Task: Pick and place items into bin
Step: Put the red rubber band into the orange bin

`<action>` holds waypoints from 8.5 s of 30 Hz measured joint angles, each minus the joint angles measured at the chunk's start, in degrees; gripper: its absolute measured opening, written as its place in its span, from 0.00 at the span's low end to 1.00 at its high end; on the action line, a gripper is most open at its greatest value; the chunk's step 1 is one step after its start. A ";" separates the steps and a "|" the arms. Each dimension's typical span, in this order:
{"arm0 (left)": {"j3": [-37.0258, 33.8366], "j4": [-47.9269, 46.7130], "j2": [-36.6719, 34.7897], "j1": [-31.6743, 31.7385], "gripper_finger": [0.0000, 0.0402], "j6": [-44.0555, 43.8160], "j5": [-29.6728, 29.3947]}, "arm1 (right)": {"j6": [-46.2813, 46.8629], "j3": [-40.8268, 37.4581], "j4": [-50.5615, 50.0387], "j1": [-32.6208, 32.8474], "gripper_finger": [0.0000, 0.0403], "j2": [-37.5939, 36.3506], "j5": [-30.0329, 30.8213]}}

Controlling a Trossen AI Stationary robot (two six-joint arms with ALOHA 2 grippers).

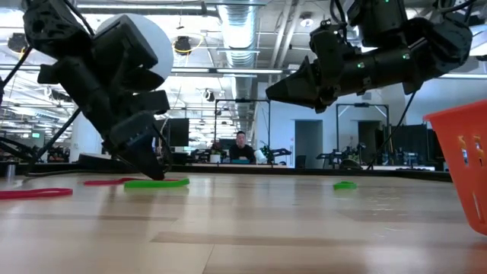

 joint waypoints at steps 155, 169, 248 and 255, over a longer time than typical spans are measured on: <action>19.19 -15.63 0.87 -3.51 0.28 7.42 4.21 | 33.78 32.22 -71.52 43.79 0.09 0.42 0.44; 19.20 -15.81 0.87 -3.33 0.28 12.26 5.70 | 33.01 32.22 -71.01 40.76 0.09 1.05 6.47; 14.53 -27.32 1.02 -18.13 0.25 -5.87 19.15 | 13.37 32.22 -73.77 19.62 0.09 0.96 10.26; 14.36 -26.93 1.10 -18.59 0.25 -3.36 18.81 | 13.39 32.22 -73.79 19.62 0.09 0.96 10.26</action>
